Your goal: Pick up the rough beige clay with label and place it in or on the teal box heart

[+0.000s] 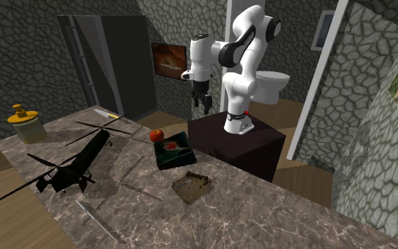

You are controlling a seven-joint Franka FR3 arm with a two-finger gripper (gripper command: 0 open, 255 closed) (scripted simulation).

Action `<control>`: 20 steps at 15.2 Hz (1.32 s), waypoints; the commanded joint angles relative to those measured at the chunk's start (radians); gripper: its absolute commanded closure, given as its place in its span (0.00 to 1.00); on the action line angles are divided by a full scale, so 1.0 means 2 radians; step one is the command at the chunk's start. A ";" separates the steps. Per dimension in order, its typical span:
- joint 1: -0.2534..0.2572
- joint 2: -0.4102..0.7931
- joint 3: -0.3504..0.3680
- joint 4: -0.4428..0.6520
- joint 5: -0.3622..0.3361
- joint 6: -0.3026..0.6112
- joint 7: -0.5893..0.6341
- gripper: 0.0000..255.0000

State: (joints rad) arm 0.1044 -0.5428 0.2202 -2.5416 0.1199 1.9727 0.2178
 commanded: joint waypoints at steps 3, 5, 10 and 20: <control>0.012 0.056 0.035 0.007 0.007 0.065 0.031 0.00; 0.015 0.087 0.052 0.015 0.004 0.096 0.048 0.00; 0.019 0.172 0.094 0.046 -0.022 0.166 0.098 0.00; 0.047 0.364 0.131 0.156 -0.176 0.253 0.250 0.00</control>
State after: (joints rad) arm 0.1850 0.1243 0.4836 -2.2732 -0.1797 2.4671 0.6740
